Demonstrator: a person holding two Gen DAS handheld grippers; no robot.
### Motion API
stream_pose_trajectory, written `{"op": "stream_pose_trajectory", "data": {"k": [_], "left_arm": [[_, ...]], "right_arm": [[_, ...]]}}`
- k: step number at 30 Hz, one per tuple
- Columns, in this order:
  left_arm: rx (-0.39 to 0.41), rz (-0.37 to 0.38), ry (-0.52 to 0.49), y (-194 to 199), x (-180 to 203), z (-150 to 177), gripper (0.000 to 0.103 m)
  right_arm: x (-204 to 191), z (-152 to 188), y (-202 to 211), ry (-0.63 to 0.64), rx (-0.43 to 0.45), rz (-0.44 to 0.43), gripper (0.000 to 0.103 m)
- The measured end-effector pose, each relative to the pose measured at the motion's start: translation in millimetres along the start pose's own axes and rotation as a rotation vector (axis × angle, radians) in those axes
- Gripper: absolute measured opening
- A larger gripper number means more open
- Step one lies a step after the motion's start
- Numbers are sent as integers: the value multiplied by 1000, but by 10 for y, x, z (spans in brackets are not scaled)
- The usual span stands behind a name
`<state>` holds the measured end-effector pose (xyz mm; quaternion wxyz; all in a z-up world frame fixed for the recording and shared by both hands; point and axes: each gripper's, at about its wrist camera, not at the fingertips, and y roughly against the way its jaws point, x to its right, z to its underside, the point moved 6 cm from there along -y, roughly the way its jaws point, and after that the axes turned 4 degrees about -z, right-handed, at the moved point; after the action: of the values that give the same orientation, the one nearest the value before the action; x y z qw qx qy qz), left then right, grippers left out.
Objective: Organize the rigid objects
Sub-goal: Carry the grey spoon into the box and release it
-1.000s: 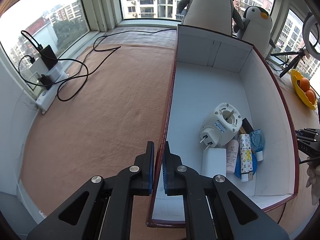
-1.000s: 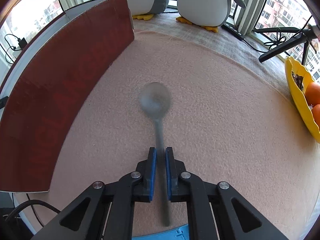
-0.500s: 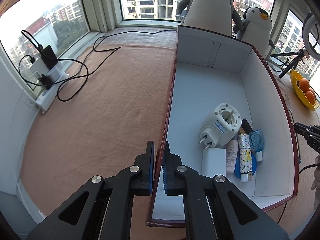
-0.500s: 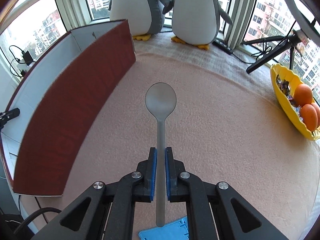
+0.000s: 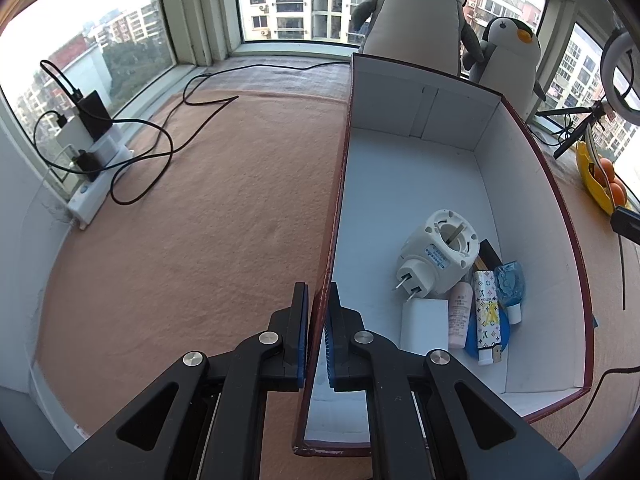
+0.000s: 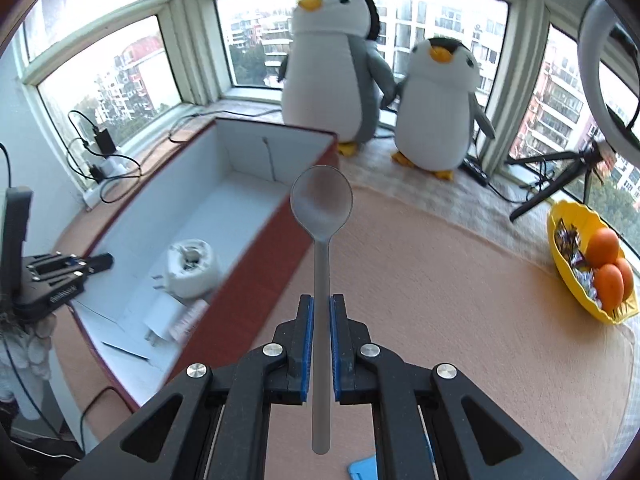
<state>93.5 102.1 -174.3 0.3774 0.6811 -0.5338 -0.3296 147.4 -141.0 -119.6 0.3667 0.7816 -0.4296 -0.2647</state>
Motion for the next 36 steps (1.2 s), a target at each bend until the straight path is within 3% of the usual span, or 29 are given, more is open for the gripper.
{"op": "stream_pose_trajectory", "data": {"k": [16,34,36], "left_arm": [[12,38,0,-37,-15,-29,6],[5,71,-16,-84,-13,-26,6],[2,73,-17,-92,-10,-23,6]], "right_arm": [[-799,-330,-50,57,27,-90,7],[-1128,-278,-447,33,-42,-106,8],[-1126,-281,-449,32,-41,-103,12]]}}
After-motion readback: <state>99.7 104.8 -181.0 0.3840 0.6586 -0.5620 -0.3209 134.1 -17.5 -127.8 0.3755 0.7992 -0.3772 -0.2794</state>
